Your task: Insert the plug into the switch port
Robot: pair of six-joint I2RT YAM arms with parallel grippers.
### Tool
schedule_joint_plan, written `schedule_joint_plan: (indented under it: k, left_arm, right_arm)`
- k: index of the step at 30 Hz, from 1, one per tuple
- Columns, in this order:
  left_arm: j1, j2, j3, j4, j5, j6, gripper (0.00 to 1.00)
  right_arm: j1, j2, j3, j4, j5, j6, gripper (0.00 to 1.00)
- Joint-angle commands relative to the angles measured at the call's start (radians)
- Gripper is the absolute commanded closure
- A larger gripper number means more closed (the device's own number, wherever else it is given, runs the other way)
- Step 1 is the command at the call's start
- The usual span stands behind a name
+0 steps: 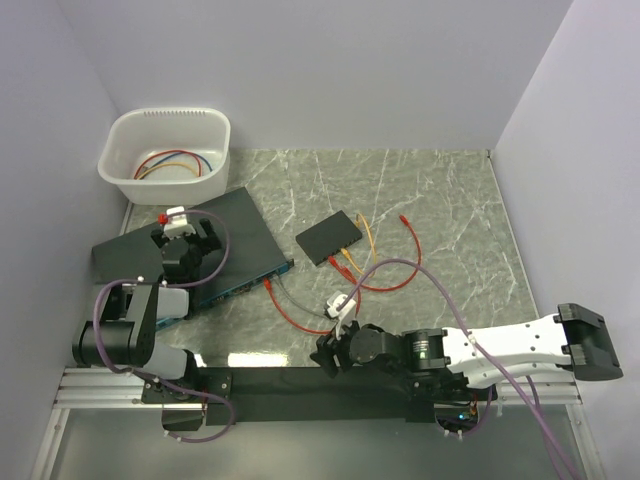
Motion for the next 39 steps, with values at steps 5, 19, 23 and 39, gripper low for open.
schedule_joint_plan:
  k: [5,19,23,39]
  left_arm:
    - [0.013,0.011,-0.044,0.189,0.060,0.018,0.01]
    - [0.013,0.013,-0.045,0.192,0.063,0.020,0.01]
    - [0.013,0.014,-0.045,0.191,0.063,0.020,0.01]
    - [0.013,0.013,-0.042,0.191,0.063,0.020,0.01]
  right_arm:
    - [0.007,0.028,0.126,0.023,0.157,-0.076,0.30]
    - [-0.382,-0.334,-0.049,0.105,0.679,-0.134,0.00]
    - [-0.693,-0.439,-0.089,0.118,0.576,-0.112,0.00]
    - [-1.322,-0.055,-0.079,0.279,0.533,-0.018,0.00]
